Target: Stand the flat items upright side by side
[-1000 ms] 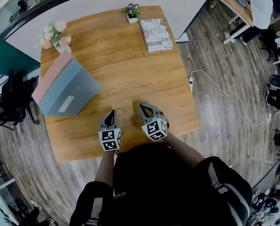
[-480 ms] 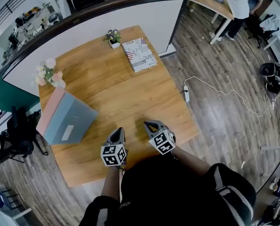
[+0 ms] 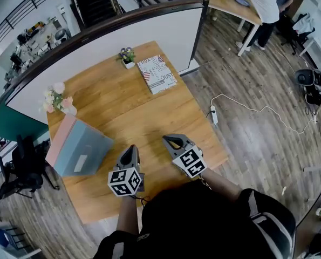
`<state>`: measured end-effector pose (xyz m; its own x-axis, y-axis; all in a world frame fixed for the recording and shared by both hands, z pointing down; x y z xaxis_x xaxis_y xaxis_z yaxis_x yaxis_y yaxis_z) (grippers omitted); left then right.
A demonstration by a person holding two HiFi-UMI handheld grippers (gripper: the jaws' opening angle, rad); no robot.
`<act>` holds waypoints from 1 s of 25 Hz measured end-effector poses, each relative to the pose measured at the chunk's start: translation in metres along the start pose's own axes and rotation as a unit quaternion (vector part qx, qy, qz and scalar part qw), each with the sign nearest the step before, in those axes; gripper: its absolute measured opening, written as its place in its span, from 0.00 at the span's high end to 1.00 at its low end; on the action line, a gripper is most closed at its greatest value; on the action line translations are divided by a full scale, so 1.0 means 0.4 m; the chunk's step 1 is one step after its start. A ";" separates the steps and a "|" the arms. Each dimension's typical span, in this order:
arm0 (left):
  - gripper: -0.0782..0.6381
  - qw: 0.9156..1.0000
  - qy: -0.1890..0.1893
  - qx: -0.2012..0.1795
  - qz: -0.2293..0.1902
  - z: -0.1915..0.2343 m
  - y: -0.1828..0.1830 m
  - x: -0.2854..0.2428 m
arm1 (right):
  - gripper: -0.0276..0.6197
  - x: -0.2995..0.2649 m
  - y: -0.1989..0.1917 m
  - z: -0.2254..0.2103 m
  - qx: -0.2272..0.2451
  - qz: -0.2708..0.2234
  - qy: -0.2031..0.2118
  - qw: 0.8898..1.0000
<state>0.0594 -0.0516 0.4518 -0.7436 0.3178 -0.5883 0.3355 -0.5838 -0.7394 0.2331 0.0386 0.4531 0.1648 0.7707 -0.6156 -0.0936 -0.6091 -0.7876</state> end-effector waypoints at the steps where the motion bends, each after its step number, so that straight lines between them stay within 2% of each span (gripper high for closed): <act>1: 0.88 1.000 0.011 -0.010 -0.015 -0.001 0.022 0.010 | 0.95 0.015 0.022 -0.013 -0.001 -0.018 -0.008 1.000; 5: 0.88 0.995 0.054 -0.050 -0.073 -0.012 0.118 0.038 | 0.95 0.075 0.115 -0.074 0.005 -0.091 -0.058 0.994; 10: 0.88 0.982 0.066 -0.083 -0.155 -0.047 0.228 0.091 | 0.95 0.159 0.215 -0.120 0.017 -0.170 -0.109 0.979; 13: 0.88 0.974 0.076 -0.097 -0.189 -0.058 0.255 0.117 | 0.95 0.199 0.245 -0.121 0.029 -0.201 -0.125 0.971; 16: 0.88 0.968 0.104 -0.106 -0.204 -0.050 0.250 0.130 | 0.95 0.212 0.243 -0.121 0.029 -0.228 -0.123 0.965; 18: 0.88 0.965 0.119 -0.107 -0.208 -0.044 0.238 0.140 | 0.95 0.215 0.232 -0.126 0.026 -0.229 -0.130 0.964; 25: 0.88 0.966 0.123 -0.110 -0.201 -0.033 0.222 0.146 | 0.95 0.217 0.222 -0.139 0.023 -0.219 -0.149 0.964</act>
<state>0.0533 -0.0750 0.3476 -0.6881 0.6699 -0.2789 0.1829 -0.2119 -0.9600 0.2937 0.0410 0.3311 -0.0897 0.9759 -0.1989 -0.1225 -0.2090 -0.9702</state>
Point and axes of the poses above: the fingertips, and each gripper's own axes: x backward along the fingers, z to its left, y out of its top, the point moved 7 cm from there along x, backward along the fingers, and after that the axes turned 13 degrees about z, right-handed, at the moved point
